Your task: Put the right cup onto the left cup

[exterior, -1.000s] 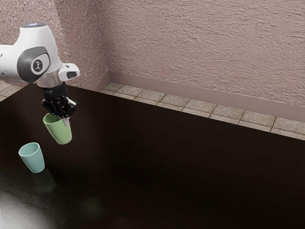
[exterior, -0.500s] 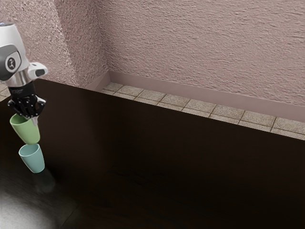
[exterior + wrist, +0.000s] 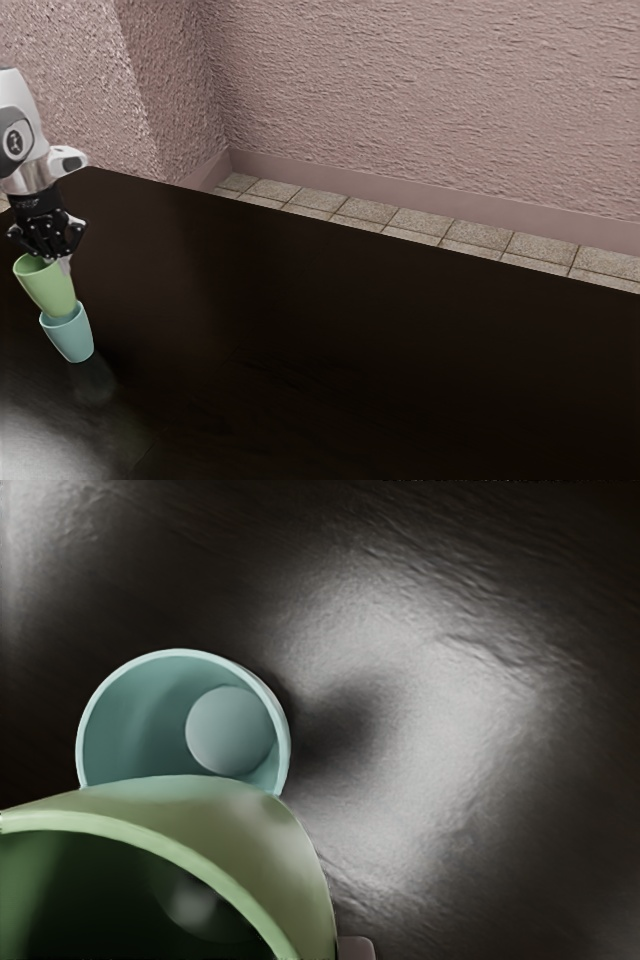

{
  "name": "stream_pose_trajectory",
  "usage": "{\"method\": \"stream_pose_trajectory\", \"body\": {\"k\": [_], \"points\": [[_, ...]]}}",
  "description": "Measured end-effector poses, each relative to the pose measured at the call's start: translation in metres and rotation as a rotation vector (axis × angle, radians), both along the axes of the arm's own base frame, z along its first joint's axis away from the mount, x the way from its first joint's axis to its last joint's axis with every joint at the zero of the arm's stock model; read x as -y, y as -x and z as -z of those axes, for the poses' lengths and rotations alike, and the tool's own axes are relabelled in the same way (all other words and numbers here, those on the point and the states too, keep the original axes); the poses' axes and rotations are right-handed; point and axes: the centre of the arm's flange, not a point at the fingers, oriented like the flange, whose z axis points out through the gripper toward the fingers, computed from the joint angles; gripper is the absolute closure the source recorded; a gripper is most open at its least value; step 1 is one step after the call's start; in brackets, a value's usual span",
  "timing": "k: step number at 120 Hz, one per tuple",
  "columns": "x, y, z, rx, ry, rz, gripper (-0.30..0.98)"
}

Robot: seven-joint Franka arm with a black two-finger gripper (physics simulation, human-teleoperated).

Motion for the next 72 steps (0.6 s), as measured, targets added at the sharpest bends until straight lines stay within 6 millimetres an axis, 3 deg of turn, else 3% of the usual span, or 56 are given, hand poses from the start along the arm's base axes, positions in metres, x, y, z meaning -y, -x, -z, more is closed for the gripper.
{"method": "stream_pose_trajectory", "body": {"k": [72], "points": [[-0.029,-0.003,0.021,-0.006,0.022,-0.028,0.79]]}}
